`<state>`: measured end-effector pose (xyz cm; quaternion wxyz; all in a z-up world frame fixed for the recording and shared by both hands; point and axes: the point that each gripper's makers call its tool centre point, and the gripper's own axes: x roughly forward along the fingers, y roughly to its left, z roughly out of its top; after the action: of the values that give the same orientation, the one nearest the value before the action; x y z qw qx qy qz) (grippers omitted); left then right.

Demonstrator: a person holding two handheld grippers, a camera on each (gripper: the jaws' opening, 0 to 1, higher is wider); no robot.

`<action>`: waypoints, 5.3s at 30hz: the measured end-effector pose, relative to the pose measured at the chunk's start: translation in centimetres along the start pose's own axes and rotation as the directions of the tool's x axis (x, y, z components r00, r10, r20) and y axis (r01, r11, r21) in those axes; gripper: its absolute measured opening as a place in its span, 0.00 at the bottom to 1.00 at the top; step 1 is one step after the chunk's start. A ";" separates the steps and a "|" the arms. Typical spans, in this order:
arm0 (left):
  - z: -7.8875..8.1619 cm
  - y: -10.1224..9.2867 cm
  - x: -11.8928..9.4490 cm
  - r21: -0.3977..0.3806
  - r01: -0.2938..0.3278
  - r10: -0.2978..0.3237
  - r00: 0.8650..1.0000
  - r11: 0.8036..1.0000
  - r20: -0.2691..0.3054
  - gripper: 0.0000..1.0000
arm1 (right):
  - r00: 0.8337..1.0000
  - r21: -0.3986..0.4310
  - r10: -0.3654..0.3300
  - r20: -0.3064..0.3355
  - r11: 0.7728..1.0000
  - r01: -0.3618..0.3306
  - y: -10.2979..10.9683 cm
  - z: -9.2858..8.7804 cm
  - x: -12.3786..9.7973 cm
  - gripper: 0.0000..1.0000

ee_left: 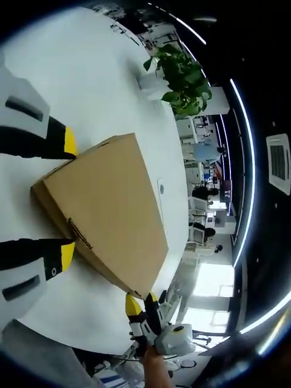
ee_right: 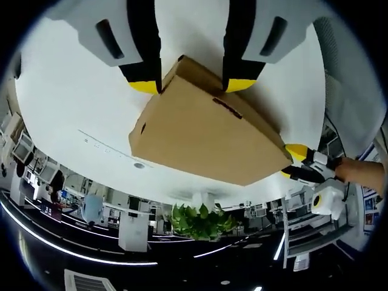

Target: Operate the shoe box by opening the lid, removing the specified soft item, and placing it in the target area until the item is outside and the box remains undamaged.

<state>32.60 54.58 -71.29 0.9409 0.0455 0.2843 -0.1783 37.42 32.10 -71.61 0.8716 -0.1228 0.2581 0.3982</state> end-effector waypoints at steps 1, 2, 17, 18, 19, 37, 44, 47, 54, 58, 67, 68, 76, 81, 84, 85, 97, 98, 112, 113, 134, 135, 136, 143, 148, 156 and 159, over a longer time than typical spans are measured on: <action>0.0 0.1 -0.1 0.002 0.006 -0.006 1.000 1.000 0.000 0.52 | 1.000 0.002 -0.003 -0.002 1.000 0.003 0.1 0.0 0.0 0.36; -0.1 0.2 -0.1 0.004 0.011 -0.011 1.000 1.000 -0.001 0.52 | 1.000 0.004 -0.005 -0.004 1.000 0.005 0.2 0.0 0.0 0.36; -1.1 1.9 -1.7 0.040 0.077 -0.075 0.996 0.996 -0.040 0.51 | 0.998 0.044 -0.056 -0.015 0.997 0.056 3.9 -0.3 -0.4 0.36; -1.2 2.0 -1.9 0.042 0.080 -0.078 0.996 0.996 -0.042 0.51 | 0.998 0.044 -0.058 -0.016 0.997 0.059 4.1 -0.3 -0.4 0.36; -1.3 2.1 -2.1 0.046 0.087 -0.084 0.995 0.995 -0.046 0.51 | 0.998 0.047 -0.062 -0.017 0.997 0.062 4.4 -0.3 -0.5 0.36; -3.5 4.3 -5.3 0.102 0.173 -0.162 0.982 0.980 -0.101 0.51 | 0.994 0.130 -0.110 0.011 0.986 0.108 10.5 -0.7 -1.5 0.35; -4.1 4.5 -6.6 0.120 0.196 -0.182 0.976 0.973 -0.122 0.51 | 0.993 0.141 -0.120 0.012 0.983 0.117 12.5 -0.9 -1.9 0.34; -4.3 4.8 -6.9 0.123 0.203 -0.187 0.974 0.971 -0.130 0.51 | 0.993 0.136 -0.117 0.010 0.984 0.115 13.1 -1.0 -2.0 0.33; -5.0 4.9 -8.3 0.124 0.206 -0.187 0.971 0.971 -0.151 0.51 | 0.994 0.133 -0.108 0.006 0.985 0.106 14.3 -1.0 -2.3 0.33; -5.4 4.6 -9.0 0.113 0.205 -0.185 0.968 0.972 -0.168 0.51 | 0.995 0.131 -0.097 0.006 0.987 0.096 14.8 -1.0 -2.6 0.33; -4.5 4.3 -10.3 0.101 0.214 -0.196 0.967 0.972 -0.162 0.52 | 0.995 0.150 -0.097 0.032 0.984 0.091 15.3 0.4 -3.6 0.36; -4.2 4.2 -10.5 0.105 0.216 -0.197 0.967 0.971 -0.162 0.52 | 0.994 0.152 -0.100 0.040 0.984 0.093 15.2 0.7 -3.8 0.36; -2.2 4.2 -11.6 0.102 0.232 -0.217 0.966 0.967 -0.140 0.54 | 0.991 0.131 -0.115 0.071 0.986 0.105 15.2 3.0 -4.9 0.38; -0.9 4.1 -12.1 0.087 0.241 -0.231 0.966 0.967 -0.113 0.57 | 0.989 0.130 -0.120 0.092 0.986 0.107 14.9 4.2 -5.3 0.40; -0.1 4.2 -12.4 0.064 0.247 -0.242 0.967 0.967 -0.084 0.59 | 0.987 0.116 -0.123 0.101 0.987 0.112 14.8 5.1 -5.5 0.41; 0.1 4.3 -12.4 0.064 0.247 -0.242 0.967 0.967 -0.079 0.59 | 0.987 0.110 -0.126 0.102 0.987 0.114 14.7 5.3 -5.6 0.42; 3.2 4.9 -12.4 0.070 0.239 -0.238 0.971 0.969 -0.017 0.59 | 0.981 0.080 -0.137 0.140 0.989 0.126 13.2 8.5 -5.8 0.44; 3.5 5.0 -12.4 0.072 0.236 -0.236 0.972 0.969 -0.011 0.59 | 0.980 0.075 -0.138 0.144 0.989 0.128 13.1 8.7 -5.8 0.44; 7.2 7.5 -10.9 0.041 0.166 -0.169 0.982 0.985 0.088 0.43 | 0.972 0.041 -0.154 0.180 0.988 0.149 10.4 12.0 -5.0 0.44; 7.4 7.6 -10.8 0.041 0.160 -0.163 0.982 0.986 0.090 0.41 | 0.971 0.039 -0.155 0.181 0.988 0.150 10.3 12.1 -5.0 0.44; 10.4 11.6 -8.1 0.000 0.028 -0.027 0.991 1.000 0.128 0.08 | 0.969 -0.007 -0.166 0.185 0.985 0.170 6.8 14.3 -3.0 0.41; 10.5 11.8 -7.9 -0.004 0.019 -0.019 0.992 1.000 0.128 0.07 | 0.968 -0.009 -0.168 0.185 0.985 0.172 6.7 14.4 -2.9 0.41; 10.6 11.9 -7.9 -0.005 0.012 -0.012 0.992 1.000 0.128 0.05 | 0.968 -0.014 -0.171 0.185 0.984 0.177 6.5 14.4 -2.8 0.40; 11.1 12.4 -7.0 -0.002 -0.009 0.009 0.992 1.000 0.127 0.04 | 0.965 -0.014 -0.184 0.189 0.982 0.190 5.4 14.7 -2.2 0.37; 11.5 12.8 -6.2 0.035 -0.033 0.028 0.993 0.999 0.117 0.03 | 0.968 -0.051 -0.195 0.160 0.977 0.206 4.2 14.1 -1.6 0.30; 11.9 13.5 -5.3 0.018 -0.029 0.027 0.993 0.999 0.116 0.03 | 0.976 -0.039 -0.203 0.079 0.978 0.207 3.8 9.9 -0.4 0.20; 12.1 13.7 -4.9 0.014 -0.027 0.025 0.993 1.000 0.116 0.03 | 0.977 -0.039 -0.204 0.062 0.978 0.206 3.9 8.8 0.0 0.18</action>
<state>39.97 66.58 -58.72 0.9577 0.0459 0.2274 -0.1705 37.58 38.36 -64.29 0.9122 -0.1568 0.2096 0.3153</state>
